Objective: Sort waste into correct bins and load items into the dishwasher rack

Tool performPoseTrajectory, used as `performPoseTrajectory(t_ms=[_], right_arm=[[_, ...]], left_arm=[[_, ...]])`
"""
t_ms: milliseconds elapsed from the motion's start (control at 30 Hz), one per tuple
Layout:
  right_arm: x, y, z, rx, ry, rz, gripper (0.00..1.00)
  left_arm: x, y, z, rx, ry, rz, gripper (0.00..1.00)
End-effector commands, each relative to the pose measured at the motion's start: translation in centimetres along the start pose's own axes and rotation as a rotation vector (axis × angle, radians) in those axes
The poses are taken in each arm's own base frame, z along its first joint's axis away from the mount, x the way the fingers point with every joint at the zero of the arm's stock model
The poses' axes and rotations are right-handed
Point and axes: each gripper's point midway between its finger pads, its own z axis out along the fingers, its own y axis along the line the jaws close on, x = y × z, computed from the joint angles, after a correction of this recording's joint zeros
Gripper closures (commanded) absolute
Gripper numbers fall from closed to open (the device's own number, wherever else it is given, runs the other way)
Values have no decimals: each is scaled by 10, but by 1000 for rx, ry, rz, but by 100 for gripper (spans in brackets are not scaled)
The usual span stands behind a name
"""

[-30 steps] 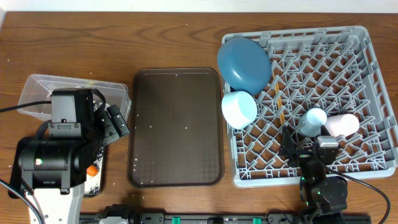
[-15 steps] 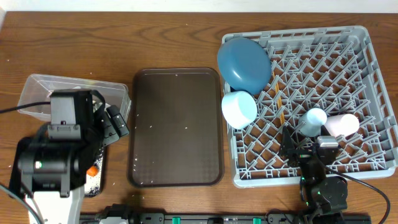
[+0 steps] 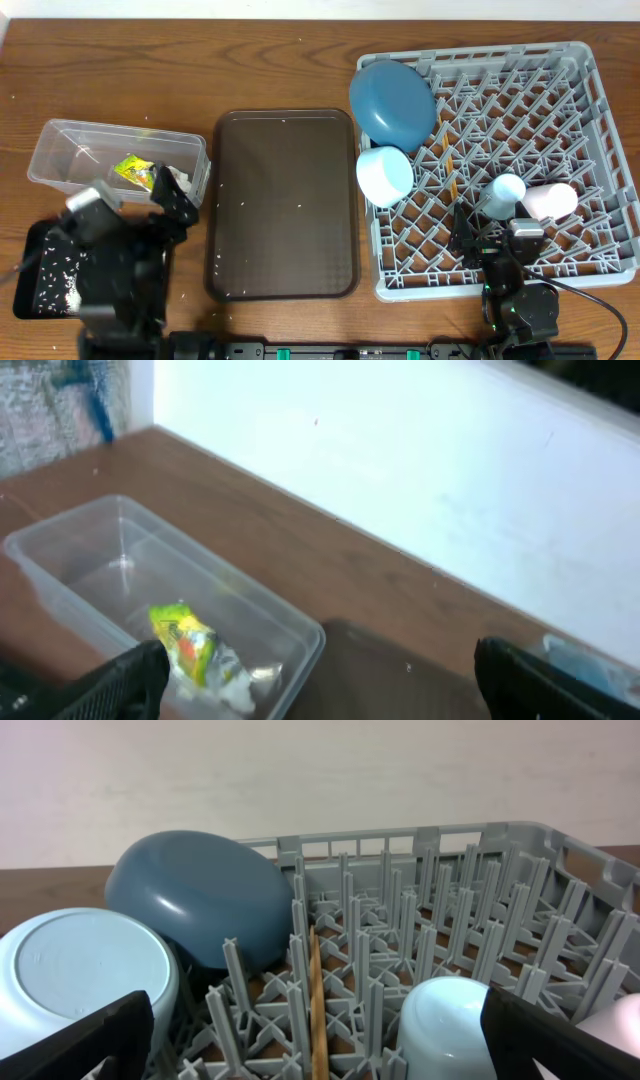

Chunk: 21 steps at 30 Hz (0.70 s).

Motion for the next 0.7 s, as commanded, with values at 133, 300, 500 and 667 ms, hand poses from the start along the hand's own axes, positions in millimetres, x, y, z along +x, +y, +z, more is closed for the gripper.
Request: performPoseTrajectory(t_ms=[133,300,500,667], right_arm=[[0,-2,0,5,-2,-1,1],[1,-2,0,5,-1,-1,1],[1,-2,0,5,-1,-1,1],[1,-2,0,5,-1,-1,1]], left_arm=[[34,10,-4,82,-91,36,2],[55,17,-1,105,-133,42,2],[78,23,19,121,-169,33,2],[97,28,32,127,-182,30,2]])
